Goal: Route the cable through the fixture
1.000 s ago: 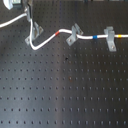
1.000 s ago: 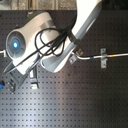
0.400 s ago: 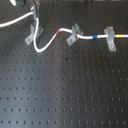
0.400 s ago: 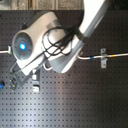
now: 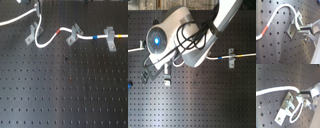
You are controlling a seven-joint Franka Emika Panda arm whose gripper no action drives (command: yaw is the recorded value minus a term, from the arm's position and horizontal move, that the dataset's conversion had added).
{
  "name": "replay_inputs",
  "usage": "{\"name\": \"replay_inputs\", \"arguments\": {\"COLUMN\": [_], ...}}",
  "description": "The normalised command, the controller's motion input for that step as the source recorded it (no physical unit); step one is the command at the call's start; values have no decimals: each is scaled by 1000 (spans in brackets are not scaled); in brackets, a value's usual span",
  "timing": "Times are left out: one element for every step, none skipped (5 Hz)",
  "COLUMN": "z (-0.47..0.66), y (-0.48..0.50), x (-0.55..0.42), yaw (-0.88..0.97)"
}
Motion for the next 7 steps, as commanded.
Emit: {"name": "replay_inputs", "arguments": {"z": [5,109,332,380,333,243,290], "y": [126,214,34,68,85,191,119], "x": [-106,-155,-15,-69,-177,-166,-22], "yaw": [480,614,294,286,291,451,389]}}
